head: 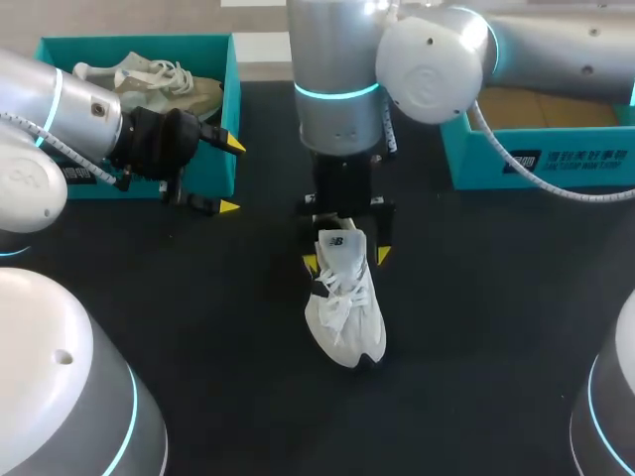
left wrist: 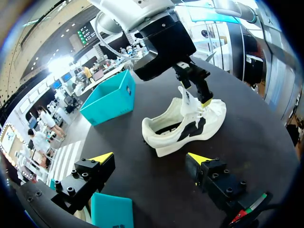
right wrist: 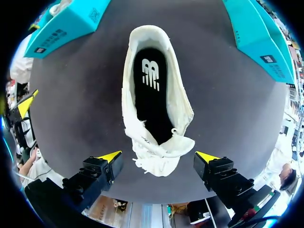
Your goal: Take the shoe out of the shoebox, open the shoe tongue, remove and reinsert the insole, then place the shoe into the shoebox
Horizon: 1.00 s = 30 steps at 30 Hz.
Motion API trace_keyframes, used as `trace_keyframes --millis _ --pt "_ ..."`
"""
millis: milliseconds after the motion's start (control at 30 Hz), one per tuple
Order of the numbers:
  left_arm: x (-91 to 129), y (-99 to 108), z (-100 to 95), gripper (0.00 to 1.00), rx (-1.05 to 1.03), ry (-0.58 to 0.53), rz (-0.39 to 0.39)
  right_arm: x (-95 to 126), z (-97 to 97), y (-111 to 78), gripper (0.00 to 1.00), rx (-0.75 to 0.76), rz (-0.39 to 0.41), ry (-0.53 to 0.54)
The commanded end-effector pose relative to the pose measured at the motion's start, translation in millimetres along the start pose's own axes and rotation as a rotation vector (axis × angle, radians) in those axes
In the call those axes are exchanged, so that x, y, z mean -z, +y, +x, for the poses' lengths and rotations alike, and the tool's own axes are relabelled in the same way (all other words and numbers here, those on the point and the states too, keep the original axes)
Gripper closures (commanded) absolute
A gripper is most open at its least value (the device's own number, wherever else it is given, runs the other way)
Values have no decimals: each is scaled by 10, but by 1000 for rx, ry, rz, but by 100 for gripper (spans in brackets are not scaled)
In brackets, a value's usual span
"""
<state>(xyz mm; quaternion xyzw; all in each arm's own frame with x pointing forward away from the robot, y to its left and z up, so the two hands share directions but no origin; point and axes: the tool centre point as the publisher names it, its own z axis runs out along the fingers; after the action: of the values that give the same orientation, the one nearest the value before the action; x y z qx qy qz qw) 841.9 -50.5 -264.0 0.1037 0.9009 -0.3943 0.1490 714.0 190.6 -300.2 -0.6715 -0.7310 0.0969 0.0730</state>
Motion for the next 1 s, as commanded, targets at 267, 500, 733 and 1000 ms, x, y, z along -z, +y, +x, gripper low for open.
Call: trace_keyframes --millis 267,500,733,1000 --pt "2 -9 7 0 0 0 -5 1 9 -24 82 3 -10 5" --pt "2 -9 7 0 0 0 -5 21 -27 -50 78 6 0 3" --pt "2 -9 7 0 0 0 -5 -17 -105 111 71 36 -15 3" --pt "2 -9 7 0 0 0 -5 -19 -99 367 76 109 -48 12"
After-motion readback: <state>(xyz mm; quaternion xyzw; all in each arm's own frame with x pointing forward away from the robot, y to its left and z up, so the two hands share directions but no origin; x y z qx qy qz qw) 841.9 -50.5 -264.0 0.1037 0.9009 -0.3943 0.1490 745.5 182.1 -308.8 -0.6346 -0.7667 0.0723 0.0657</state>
